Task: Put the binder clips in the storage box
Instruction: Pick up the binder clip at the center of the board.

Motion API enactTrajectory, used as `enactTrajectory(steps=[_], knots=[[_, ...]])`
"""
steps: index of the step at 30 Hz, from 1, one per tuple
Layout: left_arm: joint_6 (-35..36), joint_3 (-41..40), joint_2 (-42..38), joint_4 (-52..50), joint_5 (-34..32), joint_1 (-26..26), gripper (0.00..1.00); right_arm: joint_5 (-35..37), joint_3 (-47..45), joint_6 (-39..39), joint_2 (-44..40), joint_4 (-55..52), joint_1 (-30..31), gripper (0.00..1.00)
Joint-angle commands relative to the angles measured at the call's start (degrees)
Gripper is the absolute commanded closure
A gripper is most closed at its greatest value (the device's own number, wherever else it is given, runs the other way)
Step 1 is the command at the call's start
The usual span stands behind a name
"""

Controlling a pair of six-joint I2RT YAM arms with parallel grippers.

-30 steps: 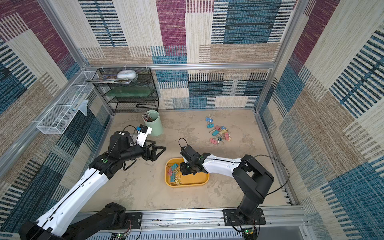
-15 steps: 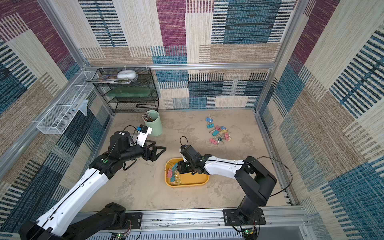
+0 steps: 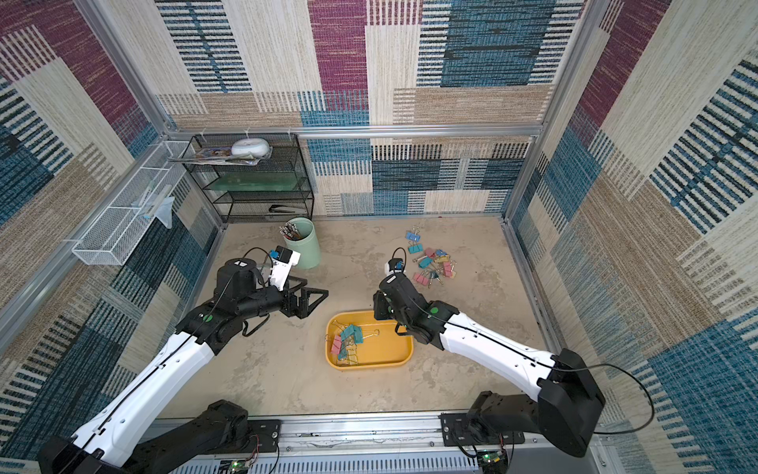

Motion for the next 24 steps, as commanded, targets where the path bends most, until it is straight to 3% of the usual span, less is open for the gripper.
enactTrajectory(steps=[1,5,9,16,24], knots=[[0.31,0.12,-0.25,1.37,0.23,0.07,0.0,7.36,-1.01,-1.18,-2.71,0.19,-6.29,0.63],[0.31,0.13,-0.09,1.35,0.28,0.05,0.0,-4.21,-1.99,-3.01,-1.02,6.12,-19.18,0.61],[0.55,0.05,-0.21,1.36,0.12,0.1,0.0,-17.12,3.54,-7.88,9.06,7.67,-27.89,0.59],[0.93,-0.02,-0.11,1.35,-0.1,0.12,0.0,-24.06,15.11,-17.6,24.64,4.95,-33.29,0.59],[0.95,-0.04,-0.15,1.36,-0.15,0.12,0.0,-26.47,24.81,-24.19,37.19,-3.49,-34.85,0.59]])
